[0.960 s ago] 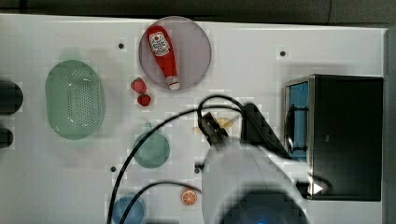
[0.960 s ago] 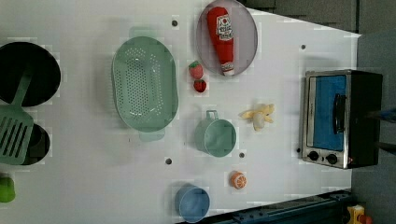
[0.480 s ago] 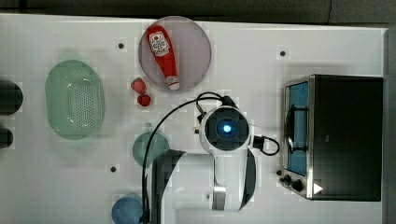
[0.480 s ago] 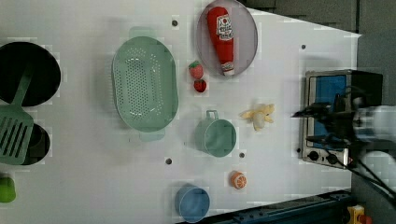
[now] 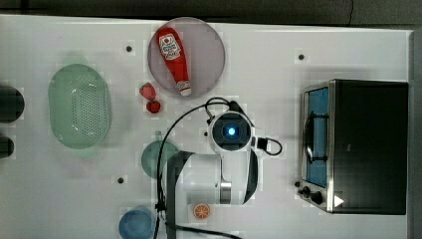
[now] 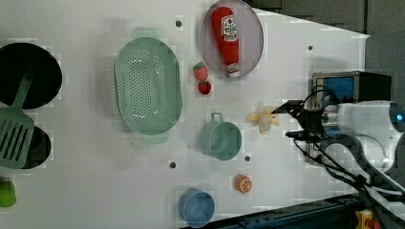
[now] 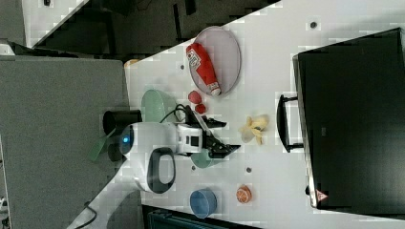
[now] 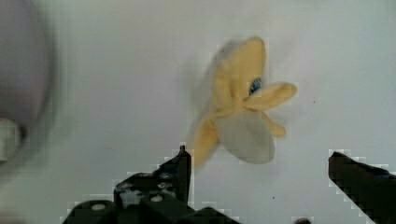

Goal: Pick banana from table and place on oven.

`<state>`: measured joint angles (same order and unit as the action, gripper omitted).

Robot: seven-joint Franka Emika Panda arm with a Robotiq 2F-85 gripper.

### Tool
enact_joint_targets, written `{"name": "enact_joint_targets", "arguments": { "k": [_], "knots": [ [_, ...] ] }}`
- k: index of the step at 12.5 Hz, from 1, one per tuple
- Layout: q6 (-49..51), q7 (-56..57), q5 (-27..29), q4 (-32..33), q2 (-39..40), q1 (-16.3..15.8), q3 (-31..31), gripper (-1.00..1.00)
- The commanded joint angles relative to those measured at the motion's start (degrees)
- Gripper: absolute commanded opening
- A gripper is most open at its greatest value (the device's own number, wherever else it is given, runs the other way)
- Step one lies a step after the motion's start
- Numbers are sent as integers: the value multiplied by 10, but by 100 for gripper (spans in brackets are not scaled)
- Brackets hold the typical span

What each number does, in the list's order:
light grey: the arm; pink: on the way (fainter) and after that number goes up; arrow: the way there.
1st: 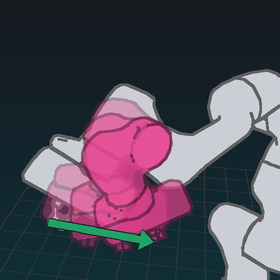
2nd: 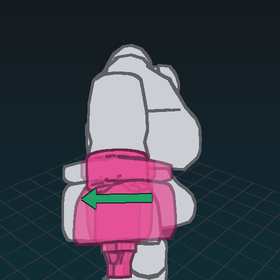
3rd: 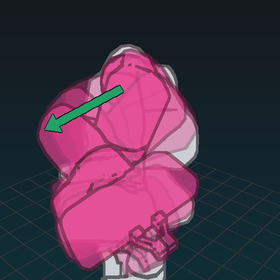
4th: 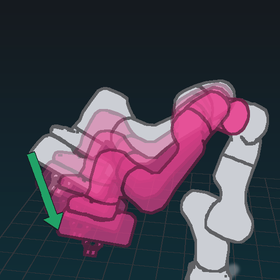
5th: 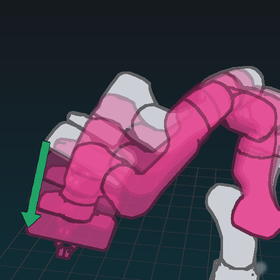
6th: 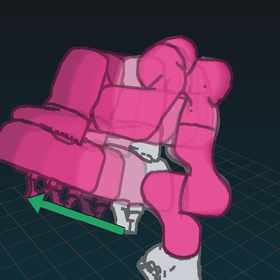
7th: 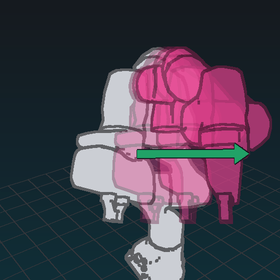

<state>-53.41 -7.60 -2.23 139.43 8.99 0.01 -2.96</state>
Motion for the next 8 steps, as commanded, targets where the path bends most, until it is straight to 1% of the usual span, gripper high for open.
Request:
{"name": "enact_joint_targets", "arguments": {
  "k": [1, 5, 6, 8],
  "knots": [
    [-71, -13, 5, 5, 34, 9, -14, 100],
    [-159, -13, 5, 13, 104, 10, -14, 100],
    [-180, -13, 6, 16, 115, 10, -14, 93],
    [-215, -13, 6, 23, 123, 10, -14, 43]
  ]
}}
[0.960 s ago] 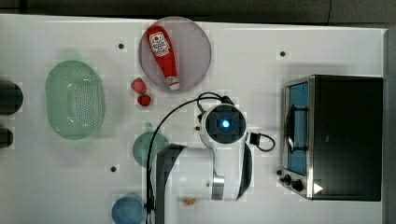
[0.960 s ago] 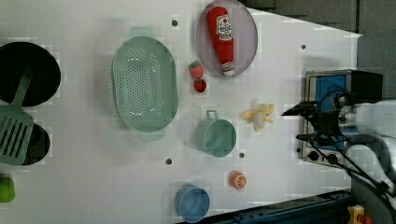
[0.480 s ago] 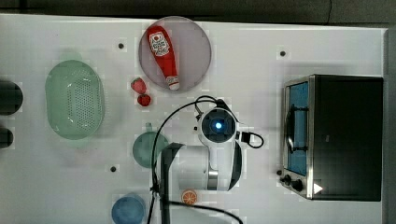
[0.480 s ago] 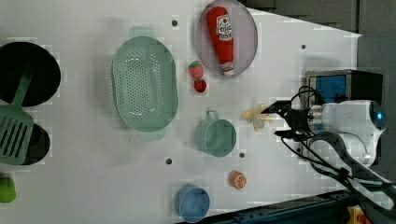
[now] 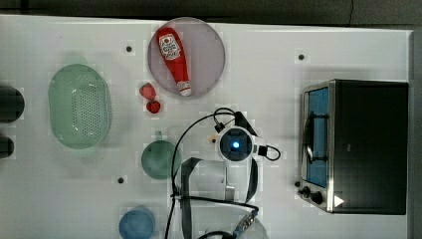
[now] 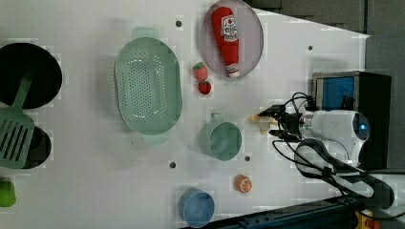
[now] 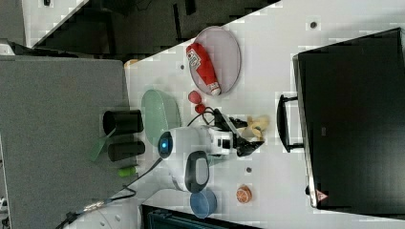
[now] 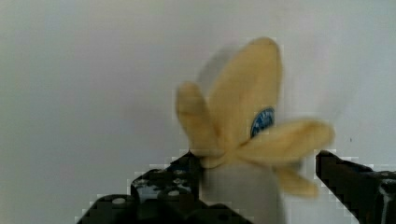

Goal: Pick banana from table and place on oven.

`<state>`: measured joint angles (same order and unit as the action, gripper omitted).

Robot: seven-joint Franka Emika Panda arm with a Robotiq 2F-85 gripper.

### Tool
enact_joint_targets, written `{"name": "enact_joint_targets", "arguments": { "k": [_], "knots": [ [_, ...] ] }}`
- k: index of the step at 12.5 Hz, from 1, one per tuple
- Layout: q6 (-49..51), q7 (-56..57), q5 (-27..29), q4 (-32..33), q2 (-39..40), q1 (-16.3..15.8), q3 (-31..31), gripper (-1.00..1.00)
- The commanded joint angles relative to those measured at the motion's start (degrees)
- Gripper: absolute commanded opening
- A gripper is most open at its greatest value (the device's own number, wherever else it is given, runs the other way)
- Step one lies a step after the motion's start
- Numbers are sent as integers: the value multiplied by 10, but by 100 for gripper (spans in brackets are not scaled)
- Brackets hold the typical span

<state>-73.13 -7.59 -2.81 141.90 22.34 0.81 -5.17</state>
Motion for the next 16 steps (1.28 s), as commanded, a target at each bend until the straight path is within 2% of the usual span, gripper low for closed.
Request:
{"name": "enact_joint_targets", "arguments": {
  "k": [1, 4, 6, 8, 10, 13, 16],
  "knots": [
    [-23, -13, 11, 0, -11, 2, 8, 18],
    [-25, -13, 12, 1, -17, 2, 10, -47],
    [-19, -16, 12, 0, -46, 1, 12, -48],
    [27, -16, 12, -3, -107, 1, 16, -48],
    [139, -16, 12, -20, -190, -1, 20, -48],
    [327, -16, 13, -84, -301, -3, 26, -48],
    [477, -16, 13, -172, -351, -3, 25, -48]
  ]
}}
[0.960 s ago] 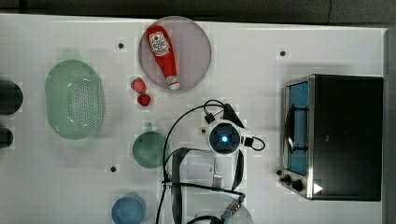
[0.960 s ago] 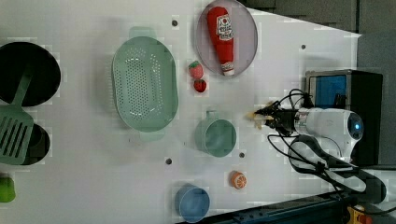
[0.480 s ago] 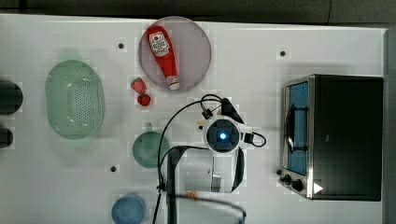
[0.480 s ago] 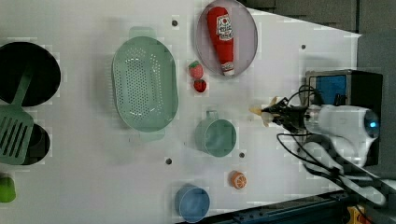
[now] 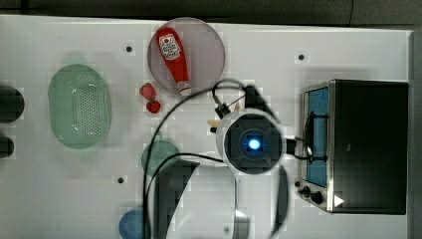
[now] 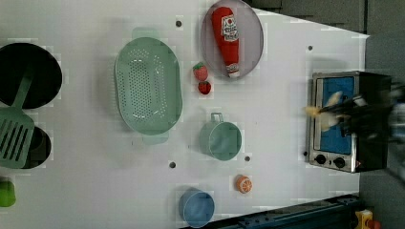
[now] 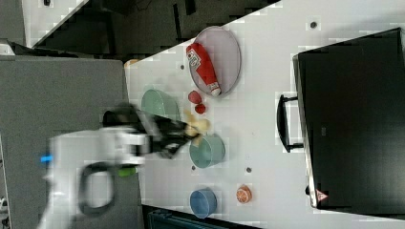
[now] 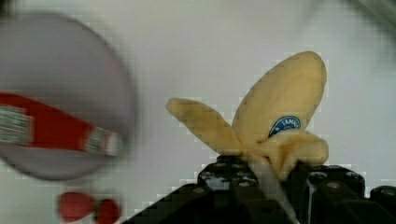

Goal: Pick banana from table and place on oven.

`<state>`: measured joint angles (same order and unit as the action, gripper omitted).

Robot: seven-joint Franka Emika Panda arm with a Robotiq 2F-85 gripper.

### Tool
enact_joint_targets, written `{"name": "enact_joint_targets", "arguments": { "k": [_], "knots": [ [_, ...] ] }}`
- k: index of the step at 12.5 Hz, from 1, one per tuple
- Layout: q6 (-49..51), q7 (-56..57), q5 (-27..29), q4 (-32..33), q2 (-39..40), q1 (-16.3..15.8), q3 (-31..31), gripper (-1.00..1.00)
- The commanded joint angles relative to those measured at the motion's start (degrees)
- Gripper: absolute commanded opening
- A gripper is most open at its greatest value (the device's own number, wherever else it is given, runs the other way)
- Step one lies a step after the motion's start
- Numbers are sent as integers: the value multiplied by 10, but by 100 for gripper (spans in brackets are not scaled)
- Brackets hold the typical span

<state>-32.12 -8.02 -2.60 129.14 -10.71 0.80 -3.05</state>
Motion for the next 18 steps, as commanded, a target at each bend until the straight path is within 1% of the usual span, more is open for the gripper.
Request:
{"name": "enact_joint_targets", "arguments": {
  "k": [1, 3, 5, 6, 8, 9, 11, 15, 17, 18],
  "knots": [
    [111, -12, 11, -74, -23, -1, 1, -48],
    [171, -11, 10, -126, -16, 6, -15, -48],
    [190, 8, 7, -173, -3, 14, -49, -48],
    [195, 46, 1, -193, 9, 18, -71, -48],
    [195, 159, -18, -226, 43, 22, -119, -48],
    [194, 207, -18, -239, 62, 23, -145, -48],
    [182, 272, -18, -254, 97, 25, -197, -48],
    [74, 390, -18, -252, 158, 31, -284, -48],
    [63, 431, 6, -251, 195, 34, -312, -48],
    [63, 448, 35, -250, 213, 37, -320, -48]
  ]
}}
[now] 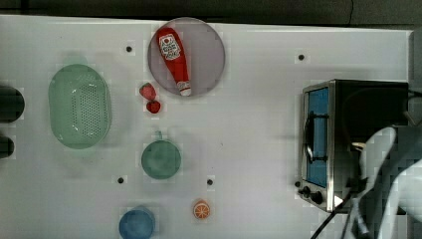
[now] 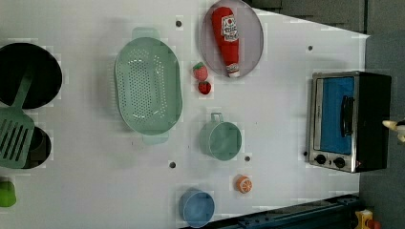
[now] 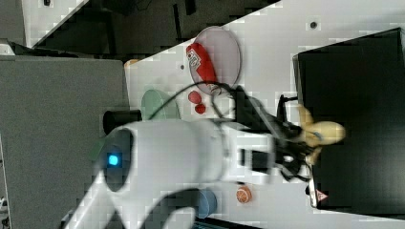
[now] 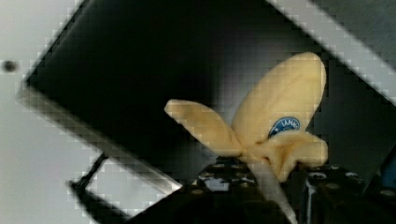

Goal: Pick banana from table and place on oven.

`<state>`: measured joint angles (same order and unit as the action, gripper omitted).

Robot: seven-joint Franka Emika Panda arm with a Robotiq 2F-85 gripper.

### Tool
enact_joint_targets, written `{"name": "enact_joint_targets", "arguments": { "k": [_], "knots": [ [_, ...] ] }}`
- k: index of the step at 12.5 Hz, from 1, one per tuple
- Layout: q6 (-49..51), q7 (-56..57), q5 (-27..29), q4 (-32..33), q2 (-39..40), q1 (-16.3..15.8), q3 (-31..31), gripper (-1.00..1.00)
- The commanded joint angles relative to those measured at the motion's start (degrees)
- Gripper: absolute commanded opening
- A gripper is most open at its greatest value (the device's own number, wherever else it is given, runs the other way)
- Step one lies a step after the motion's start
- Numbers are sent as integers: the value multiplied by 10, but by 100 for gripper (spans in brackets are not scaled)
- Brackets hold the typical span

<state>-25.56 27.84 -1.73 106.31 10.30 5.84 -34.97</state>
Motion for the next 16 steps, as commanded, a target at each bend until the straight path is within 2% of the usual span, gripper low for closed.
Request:
{"name": "enact_joint_targets", "arguments": {
  "k": [1, 3, 4, 10, 11, 13, 16],
  "knots": [
    [-11, 101, 61, -22, 19, -9, -6, -48],
    [-30, 117, 79, -22, 41, -2, -11, -48],
    [-37, 118, 79, -21, 48, 0, -11, -39],
    [-41, 119, 78, -9, 51, 1, -14, 91],
    [-38, 126, 76, -15, 42, -1, -14, 100],
    [-23, 130, 58, -33, 9, -15, -12, 100],
    [76, 123, 50, -47, -58, -47, 18, 100]
  ]
}}
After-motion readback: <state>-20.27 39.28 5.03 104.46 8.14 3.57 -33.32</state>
